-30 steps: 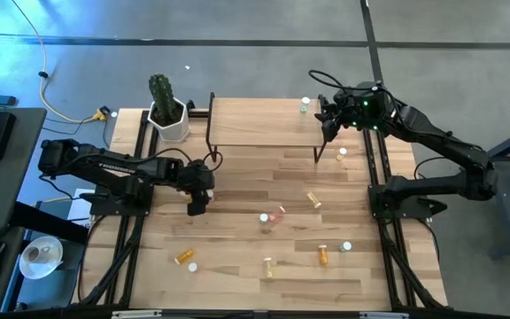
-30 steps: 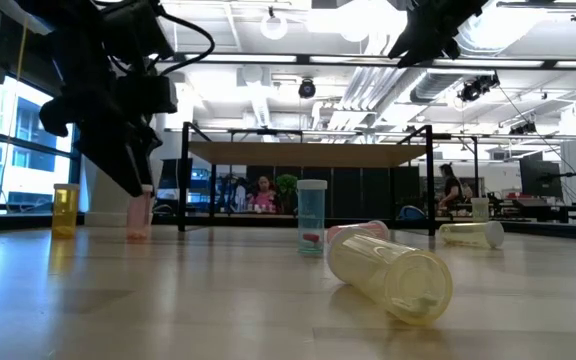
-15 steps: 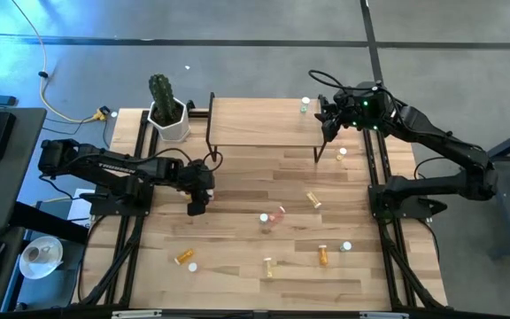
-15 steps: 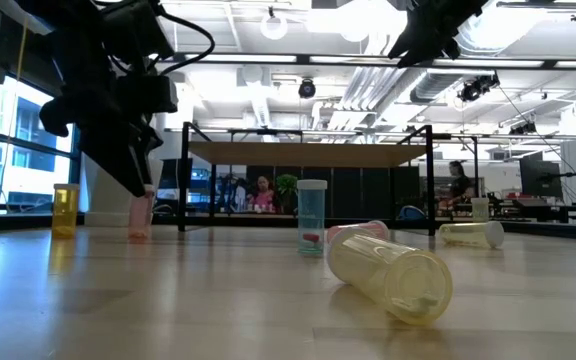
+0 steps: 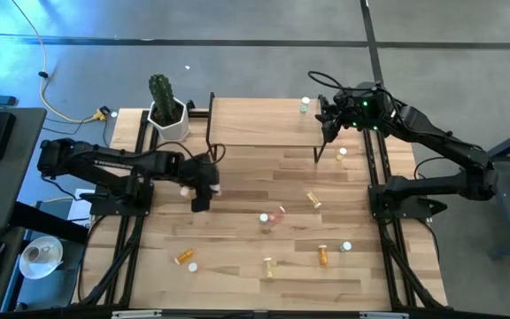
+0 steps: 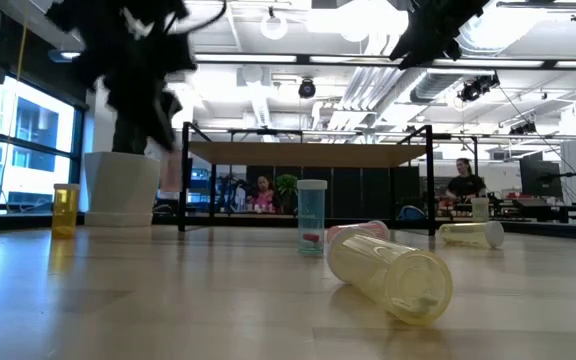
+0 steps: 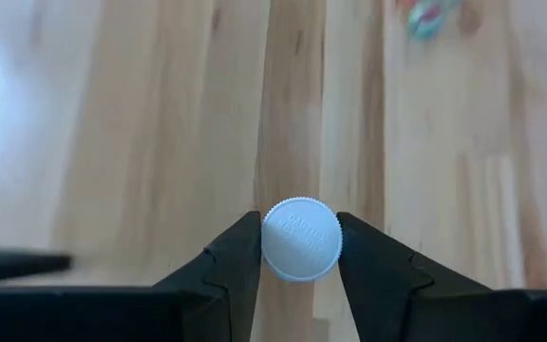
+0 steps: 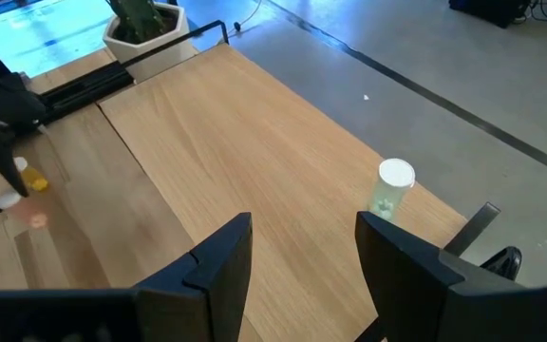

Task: Pick and place medicine bottles onto shelf by color
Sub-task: Put the top pink pill bottle on the shelf

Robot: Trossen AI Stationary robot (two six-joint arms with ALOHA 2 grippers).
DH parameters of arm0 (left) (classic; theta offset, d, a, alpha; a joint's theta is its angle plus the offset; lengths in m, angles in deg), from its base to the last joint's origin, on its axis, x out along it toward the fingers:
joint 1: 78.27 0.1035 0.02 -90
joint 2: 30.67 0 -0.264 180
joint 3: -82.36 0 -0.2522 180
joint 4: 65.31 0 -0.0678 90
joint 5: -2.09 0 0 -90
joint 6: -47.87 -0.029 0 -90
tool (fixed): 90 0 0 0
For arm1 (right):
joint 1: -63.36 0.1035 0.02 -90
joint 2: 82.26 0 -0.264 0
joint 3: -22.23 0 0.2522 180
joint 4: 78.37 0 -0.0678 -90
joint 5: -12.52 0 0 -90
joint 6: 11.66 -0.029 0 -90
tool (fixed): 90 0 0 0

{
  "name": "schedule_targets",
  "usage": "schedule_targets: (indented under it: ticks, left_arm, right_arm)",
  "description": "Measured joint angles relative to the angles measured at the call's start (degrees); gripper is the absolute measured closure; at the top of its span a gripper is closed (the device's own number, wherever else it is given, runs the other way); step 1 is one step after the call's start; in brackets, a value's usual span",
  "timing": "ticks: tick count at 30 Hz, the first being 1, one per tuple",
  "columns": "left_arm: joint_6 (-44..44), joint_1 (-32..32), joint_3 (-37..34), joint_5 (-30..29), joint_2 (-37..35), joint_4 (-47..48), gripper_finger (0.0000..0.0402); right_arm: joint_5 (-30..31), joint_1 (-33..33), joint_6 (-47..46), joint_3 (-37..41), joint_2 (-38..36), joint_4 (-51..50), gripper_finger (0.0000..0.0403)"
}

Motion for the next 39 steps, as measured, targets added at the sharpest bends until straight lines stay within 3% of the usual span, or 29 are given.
schedule_targets:
  ticks: [6, 12, 24, 39]
  left_arm:
    - [-5.97, 3.38, 13.02, -4.59, 0.00, 7.22, 0.0280]
    - [-11.79, 11.39, 25.52, -11.23, 0.00, 9.35, 0.0280]
    - [-15.28, 29.51, 43.65, -7.43, 4.66, 10.22, 0.0280]
    - [-14.04, 36.06, 58.12, -5.93, 23.94, 23.12, 0.0280]
  right_arm:
    - [0.02, -0.02, 0.01, 0.00, 0.00, -0.23, 0.0223]
    - [0.02, -0.01, 0.00, 0.00, 0.00, -0.24, 0.0223]
    - [0.02, -0.01, 0.01, 0.00, 0.00, -0.24, 0.0223]
    - [0.01, 0.00, 0.04, -0.01, 0.11, -1.82, 0.0223]
